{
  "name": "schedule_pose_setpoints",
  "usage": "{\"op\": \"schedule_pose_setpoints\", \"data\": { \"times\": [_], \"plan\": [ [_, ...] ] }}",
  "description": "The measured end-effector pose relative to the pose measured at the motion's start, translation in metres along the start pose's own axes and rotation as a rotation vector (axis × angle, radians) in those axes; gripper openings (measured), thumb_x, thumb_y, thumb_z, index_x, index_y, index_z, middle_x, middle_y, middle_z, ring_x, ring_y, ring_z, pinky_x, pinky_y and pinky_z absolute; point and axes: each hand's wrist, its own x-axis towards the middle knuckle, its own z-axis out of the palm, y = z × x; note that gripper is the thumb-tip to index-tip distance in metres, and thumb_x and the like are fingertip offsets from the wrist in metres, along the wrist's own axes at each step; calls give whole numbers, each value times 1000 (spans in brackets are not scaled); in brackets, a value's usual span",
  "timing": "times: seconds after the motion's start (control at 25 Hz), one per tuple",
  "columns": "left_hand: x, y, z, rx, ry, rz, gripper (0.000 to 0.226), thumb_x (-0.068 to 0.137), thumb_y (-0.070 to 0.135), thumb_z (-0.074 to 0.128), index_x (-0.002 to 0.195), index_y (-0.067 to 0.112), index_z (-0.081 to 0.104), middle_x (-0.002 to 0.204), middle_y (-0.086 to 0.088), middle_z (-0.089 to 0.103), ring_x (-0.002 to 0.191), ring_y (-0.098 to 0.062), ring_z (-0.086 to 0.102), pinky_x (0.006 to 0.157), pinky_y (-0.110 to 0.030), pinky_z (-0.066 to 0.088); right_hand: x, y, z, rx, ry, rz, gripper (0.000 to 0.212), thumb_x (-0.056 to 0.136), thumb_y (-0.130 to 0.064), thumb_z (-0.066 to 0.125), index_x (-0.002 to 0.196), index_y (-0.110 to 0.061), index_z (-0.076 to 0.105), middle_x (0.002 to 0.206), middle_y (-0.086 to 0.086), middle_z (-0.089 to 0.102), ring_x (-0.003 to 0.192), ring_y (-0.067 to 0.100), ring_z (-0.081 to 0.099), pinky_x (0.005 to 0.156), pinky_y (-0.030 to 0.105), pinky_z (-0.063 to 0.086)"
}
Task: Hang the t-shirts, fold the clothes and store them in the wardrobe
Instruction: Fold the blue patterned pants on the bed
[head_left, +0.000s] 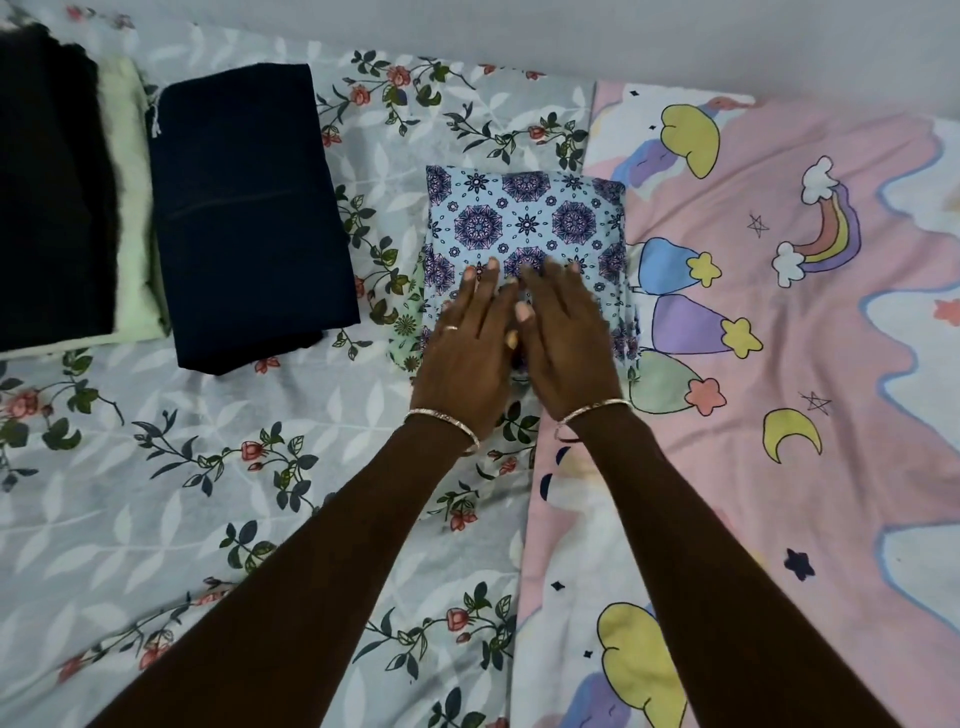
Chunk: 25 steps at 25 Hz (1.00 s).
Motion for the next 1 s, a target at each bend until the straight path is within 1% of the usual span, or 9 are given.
{"op": "schedule_pose_setpoints", "data": {
  "times": [0.08,0.2,0.28,0.36,0.48,0.56,0.68,0.84,1.0],
  "plan": [
    [-3,-25,16,98,-172,-15,76,95,58,8,159,18,6,167,-3,-3,153,-24,-7,124,-52,8,-7,14,16,-158,-121,-50,65,102,-52,14,160,-22,19,168,6,9,155,29,0,125,49,3],
    [-13,-52,22,191,-210,-50,83,92,70,6,158,22,-9,165,2,-14,152,-23,-11,124,-46,0,-20,36,20,-313,-85,0,68,102,-60,15,160,-28,3,168,-1,-5,154,23,-11,123,47,-12],
    [-16,-54,15,216,-236,-105,88,90,73,4,158,18,-10,165,-1,-13,153,-23,-9,124,-44,-1,-25,40,16,-267,-55,156,73,99,-65,17,160,-29,0,168,-2,-6,155,22,-9,120,47,-11],
    [-19,-50,10,236,-263,-160,89,92,72,5,158,14,-10,165,-5,-10,153,-22,-7,124,-43,-1,-30,48,12,-189,-28,327,79,97,-67,19,161,-24,4,168,3,3,155,25,1,121,49,-1],
    [-31,-45,-6,151,-224,-239,72,102,54,24,157,7,16,163,-14,19,152,-28,15,124,-43,15,-45,56,-5,-117,68,440,70,98,-54,27,150,-7,38,153,19,42,143,37,36,117,54,29],
    [-45,-42,-24,67,-91,-257,50,105,38,36,141,6,48,141,-20,52,133,-36,45,109,-42,38,-62,45,-18,-143,181,414,46,99,-35,41,130,-6,57,127,20,62,118,41,56,96,54,47],
    [-69,-35,-47,-21,-11,-255,35,101,26,41,119,8,65,112,-18,68,104,-37,61,89,-42,49,-88,19,-29,-155,248,382,24,97,-18,53,116,-10,66,111,17,66,101,41,61,80,50,49],
    [-102,-24,-80,-127,38,-234,39,93,27,39,105,8,71,100,-14,71,94,-34,64,83,-40,49,-103,-33,-36,29,181,266,48,98,-43,28,101,-16,68,90,9,72,86,36,66,72,46,53],
    [-137,-17,-115,-187,131,-291,26,99,18,48,103,10,72,98,-10,71,93,-30,64,77,-30,41,-121,-95,-41,137,57,115,53,99,-53,25,97,-22,67,78,2,73,80,30,69,72,43,54]
  ]
}}
